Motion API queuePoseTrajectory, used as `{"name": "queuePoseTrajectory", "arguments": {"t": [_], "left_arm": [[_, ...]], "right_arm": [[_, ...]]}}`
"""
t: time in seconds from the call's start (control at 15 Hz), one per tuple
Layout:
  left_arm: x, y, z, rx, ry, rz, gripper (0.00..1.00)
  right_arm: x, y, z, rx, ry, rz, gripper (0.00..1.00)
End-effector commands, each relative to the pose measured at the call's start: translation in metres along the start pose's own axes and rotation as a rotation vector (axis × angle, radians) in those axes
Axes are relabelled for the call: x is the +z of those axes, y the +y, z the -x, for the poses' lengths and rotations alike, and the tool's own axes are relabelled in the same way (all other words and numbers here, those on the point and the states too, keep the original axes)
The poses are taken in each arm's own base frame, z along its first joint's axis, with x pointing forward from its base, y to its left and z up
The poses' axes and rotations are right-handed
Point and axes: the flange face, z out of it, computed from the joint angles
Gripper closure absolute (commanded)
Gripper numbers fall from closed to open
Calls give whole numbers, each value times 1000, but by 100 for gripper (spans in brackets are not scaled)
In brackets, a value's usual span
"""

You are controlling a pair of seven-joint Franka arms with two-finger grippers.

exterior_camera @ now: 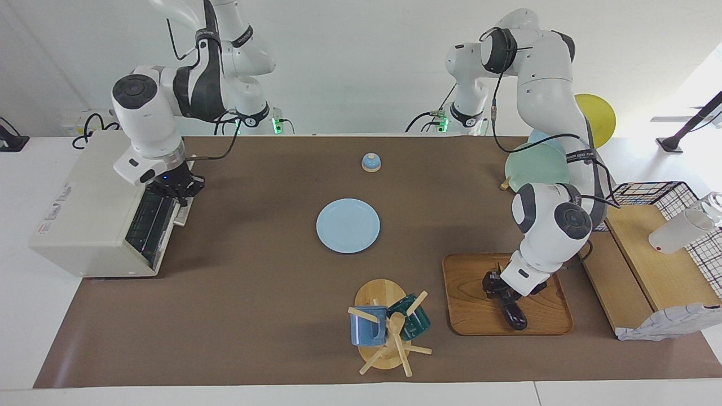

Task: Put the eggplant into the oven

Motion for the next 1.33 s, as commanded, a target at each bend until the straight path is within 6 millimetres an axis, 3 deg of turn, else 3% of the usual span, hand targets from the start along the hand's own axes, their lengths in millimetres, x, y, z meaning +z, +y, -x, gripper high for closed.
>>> {"name": "queuePoseTrajectory", "arguments": {"t": [0.0,0.2,0.33,0.47,0.73,0.8,0.93,1.0,1.13,1.27], "left_arm": [[-4,2,-3,15,-14,-7,100],[-28,3,-3,-6,-51,17,100],[-79,14,-1,-71,-11,95,100],[-115,20,10,-172,-5,113,100],[-172,94,51,-220,-73,106,100],[-181,114,62,-227,-84,103,100],[-185,160,80,-227,-106,102,100],[-177,187,94,-229,-122,98,100],[-161,223,117,-215,-89,118,100],[-138,263,148,-205,-61,157,100]], "right_arm": [[51,-1,-8,14,50,2,100],[73,-14,-9,40,48,-3,100],[79,-18,-10,35,40,-5,100],[89,-20,-12,49,36,-24,100],[107,-26,-12,79,10,-65,100],[106,-38,-15,65,18,-70,100],[102,-52,-19,82,28,-73,100],[100,-60,-21,89,30,-75,100],[95,-90,-26,64,40,-89,100],[79,-101,-34,39,66,-91,100]]}}
